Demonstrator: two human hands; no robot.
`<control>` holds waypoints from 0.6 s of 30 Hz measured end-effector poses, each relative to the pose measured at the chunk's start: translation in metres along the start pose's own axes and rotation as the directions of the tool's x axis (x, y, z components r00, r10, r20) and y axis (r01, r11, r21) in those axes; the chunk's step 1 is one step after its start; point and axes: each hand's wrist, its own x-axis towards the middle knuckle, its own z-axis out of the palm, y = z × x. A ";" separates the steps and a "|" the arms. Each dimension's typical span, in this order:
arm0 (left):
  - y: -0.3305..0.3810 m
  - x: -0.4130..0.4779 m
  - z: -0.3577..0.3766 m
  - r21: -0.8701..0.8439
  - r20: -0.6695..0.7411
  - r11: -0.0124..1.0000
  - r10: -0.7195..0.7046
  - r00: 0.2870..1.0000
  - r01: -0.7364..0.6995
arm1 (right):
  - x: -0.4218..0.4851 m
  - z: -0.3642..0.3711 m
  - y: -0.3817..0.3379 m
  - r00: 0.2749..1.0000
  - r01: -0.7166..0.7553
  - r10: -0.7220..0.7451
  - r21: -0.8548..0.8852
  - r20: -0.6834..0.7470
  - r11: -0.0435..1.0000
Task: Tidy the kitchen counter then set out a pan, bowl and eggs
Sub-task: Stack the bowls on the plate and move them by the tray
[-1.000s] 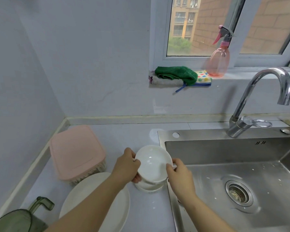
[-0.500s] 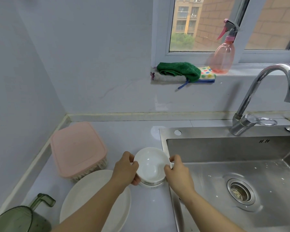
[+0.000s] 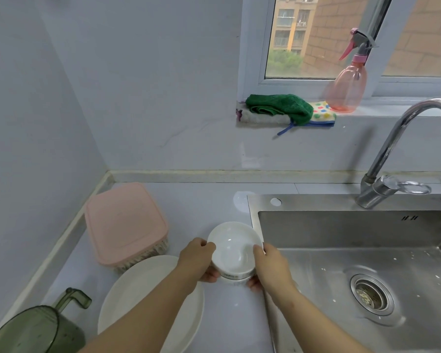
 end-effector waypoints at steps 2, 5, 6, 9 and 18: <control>0.002 -0.005 -0.005 -0.051 -0.049 0.998 0.031 0.998 -0.034 | -0.004 0.001 -0.008 0.999 0.032 -0.032 0.027 -0.015 0.999; 0.008 -0.018 -0.020 -0.131 -0.130 0.987 0.076 0.989 -0.093 | -0.014 0.007 -0.025 0.996 0.091 -0.091 0.058 0.005 0.994; 0.009 -0.024 -0.029 -0.154 -0.153 0.982 0.083 0.985 -0.106 | -0.018 0.011 -0.032 0.994 0.108 -0.110 0.056 0.030 0.993; 0.000 -0.039 -0.055 -0.188 -0.212 0.976 0.064 0.975 -0.105 | -0.031 0.029 -0.043 0.982 0.127 -0.133 0.050 0.134 0.991; -0.062 -0.067 -0.109 -0.243 -0.321 0.970 -0.075 0.944 -0.006 | -0.061 0.094 -0.030 0.926 0.164 -0.129 -0.070 0.354 0.984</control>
